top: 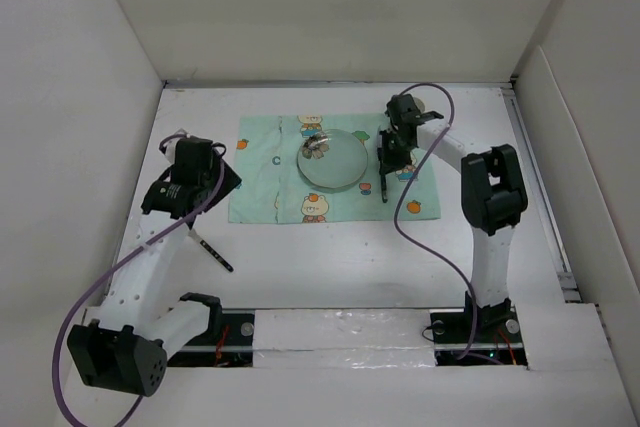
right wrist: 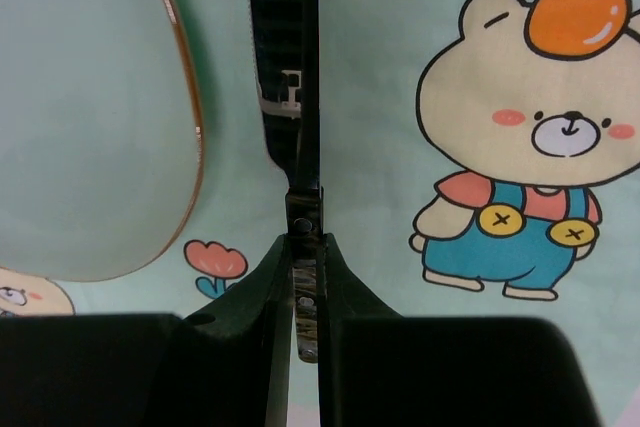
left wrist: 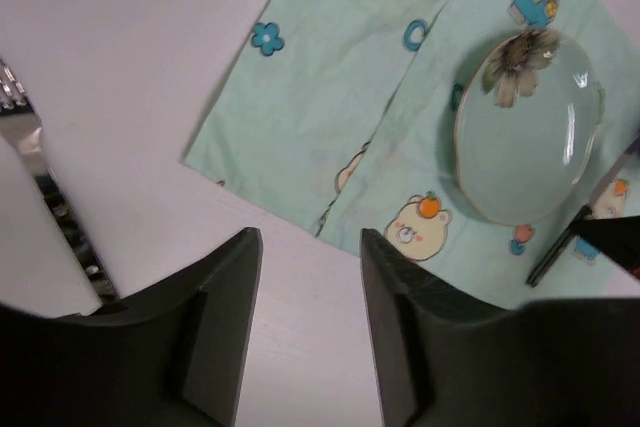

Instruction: Set the dinner table for one person

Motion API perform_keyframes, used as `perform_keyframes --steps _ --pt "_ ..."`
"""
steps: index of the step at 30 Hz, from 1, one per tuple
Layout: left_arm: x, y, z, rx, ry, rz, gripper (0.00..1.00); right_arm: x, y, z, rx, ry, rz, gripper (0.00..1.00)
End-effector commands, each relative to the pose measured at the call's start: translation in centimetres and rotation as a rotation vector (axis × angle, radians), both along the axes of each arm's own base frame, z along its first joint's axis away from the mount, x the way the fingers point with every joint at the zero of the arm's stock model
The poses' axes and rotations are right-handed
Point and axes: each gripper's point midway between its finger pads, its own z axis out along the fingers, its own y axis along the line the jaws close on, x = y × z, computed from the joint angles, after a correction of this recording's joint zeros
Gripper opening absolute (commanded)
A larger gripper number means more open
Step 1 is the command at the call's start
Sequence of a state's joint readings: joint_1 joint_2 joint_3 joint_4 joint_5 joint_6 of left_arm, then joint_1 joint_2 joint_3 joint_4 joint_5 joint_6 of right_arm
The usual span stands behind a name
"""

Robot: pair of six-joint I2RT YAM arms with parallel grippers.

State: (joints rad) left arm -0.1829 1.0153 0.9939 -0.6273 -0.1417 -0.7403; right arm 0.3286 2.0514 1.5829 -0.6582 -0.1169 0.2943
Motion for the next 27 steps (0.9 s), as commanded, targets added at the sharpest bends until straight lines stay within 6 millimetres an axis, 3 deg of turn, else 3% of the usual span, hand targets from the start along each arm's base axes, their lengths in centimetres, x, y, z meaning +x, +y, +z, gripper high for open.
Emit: perform_keyframes --steps 1,4,7,8,9,13,15,16,18,19,20,21,23,24,25,27 --pt "-2.1 1.3 -2.1 0.011 0.093 0.066 0.54 2.0 0.9 0.8 0.03 -0.049 -0.023 0.0" --pt "-3.3 2.2 -4.1 0.011 0.184 0.082 0.58 2.0 0.7 -0.1 0.011 -0.015 -0.029 0.08" --pt "-4.2 3.2 -5.7 0.026 0.263 0.12 0.56 2.2 0.6 -0.1 0.008 -0.02 -0.048 0.25" --pt "-4.4 3.7 -6.1 0.035 0.284 0.143 0.55 2.0 0.6 -0.1 0.012 -0.021 -0.061 0.37" --pt "-4.7 3.9 -6.7 0.027 0.312 0.154 0.54 2.2 0.6 1.2 0.033 -0.06 -0.079 0.46" --pt "-5.7 4.5 -8.7 0.015 0.404 0.207 0.45 2.0 0.9 6.2 0.095 -0.163 -0.087 0.58" --pt "-6.2 5.2 -9.7 0.005 0.443 0.248 0.41 0.5 1.8 7.7 0.111 -0.196 -0.073 0.59" --pt "-6.5 6.1 -10.1 0.0 0.465 0.288 0.38 0.1 2.0 11.0 0.141 -0.275 -0.073 0.6" --pt "-7.5 7.1 -11.1 0.006 0.514 0.337 0.36 -1.3 2.7 13.6 0.156 -0.349 -0.069 0.6" --pt "-8.0 7.8 -11.7 0.006 0.549 0.371 0.35 -2.7 2.6 16.3 0.179 -0.421 -0.065 0.6" --pt "-8.3 7.9 -12.2 -0.007 0.566 0.381 0.36 -3.4 2.7 17.7 0.169 -0.471 -0.067 0.58" --pt "-9.2 8.2 -13.0 -0.013 0.614 0.404 0.39 -7.0 4.9 21.1 0.243 -0.565 0.004 0.55" --pt "-9.1 8.4 -12.9 -0.012 0.617 0.422 0.4 -8.7 6.2 22.2 0.291 -0.586 0.049 0.54" --pt "-9.1 8.6 -13.0 -0.001 0.619 0.432 0.44 -9.8 6.4 21.8 0.309 -0.576 0.059 0.54" --pt "-9.1 8.8 -13.0 0.008 0.62 0.442 0.47 -11.9 7.3 23.5 0.394 -0.581 0.126 0.54" --pt "-9.1 9.2 -13.7 0.027 0.653 0.453 0.52 -13.6 7.5 23.3 0.42 -0.563 0.163 0.54"
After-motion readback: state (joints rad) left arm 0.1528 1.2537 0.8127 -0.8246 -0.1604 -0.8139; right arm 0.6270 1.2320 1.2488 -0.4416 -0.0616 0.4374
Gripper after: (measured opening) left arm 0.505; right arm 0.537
